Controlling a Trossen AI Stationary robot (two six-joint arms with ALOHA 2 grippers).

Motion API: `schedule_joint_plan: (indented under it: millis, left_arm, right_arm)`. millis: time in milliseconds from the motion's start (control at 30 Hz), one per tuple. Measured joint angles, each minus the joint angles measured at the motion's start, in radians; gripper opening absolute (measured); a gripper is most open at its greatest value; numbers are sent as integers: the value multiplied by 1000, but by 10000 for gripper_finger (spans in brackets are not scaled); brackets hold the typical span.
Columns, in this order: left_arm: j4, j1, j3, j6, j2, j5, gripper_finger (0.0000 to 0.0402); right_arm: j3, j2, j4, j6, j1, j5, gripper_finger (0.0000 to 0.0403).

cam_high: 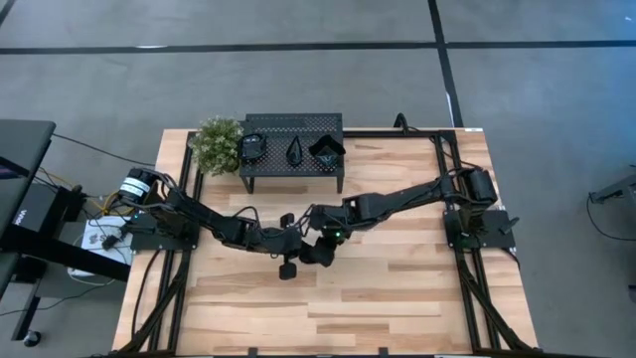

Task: Pick & Place Mini shaped plates
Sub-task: Stack the black drop-shaped plate on top of the black drop-shaped plate on the shelf

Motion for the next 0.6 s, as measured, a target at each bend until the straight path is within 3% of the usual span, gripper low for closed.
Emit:
schedule_joint_plan:
  millis: [100,233,367,467,600]
  left_arm:
    - [-17,-3,-1,-33,0,-36,6]
    - [-38,-3,-2,-93,0,-55,8]
    - [-83,-3,-2,-100,-25,-136,6]
    - [-115,2,-2,-101,-97,-220,8]
    - [-127,3,-2,-100,-241,-253,12]
  right_arm:
    - [79,-1,-148,-27,-17,25,84]
    - [207,-1,-331,-111,-23,152,84]
    - [372,-1,-495,-184,-11,263,84]
    - [507,-2,-612,-240,8,352,84]
    - [670,-2,-749,-283,38,471,84]
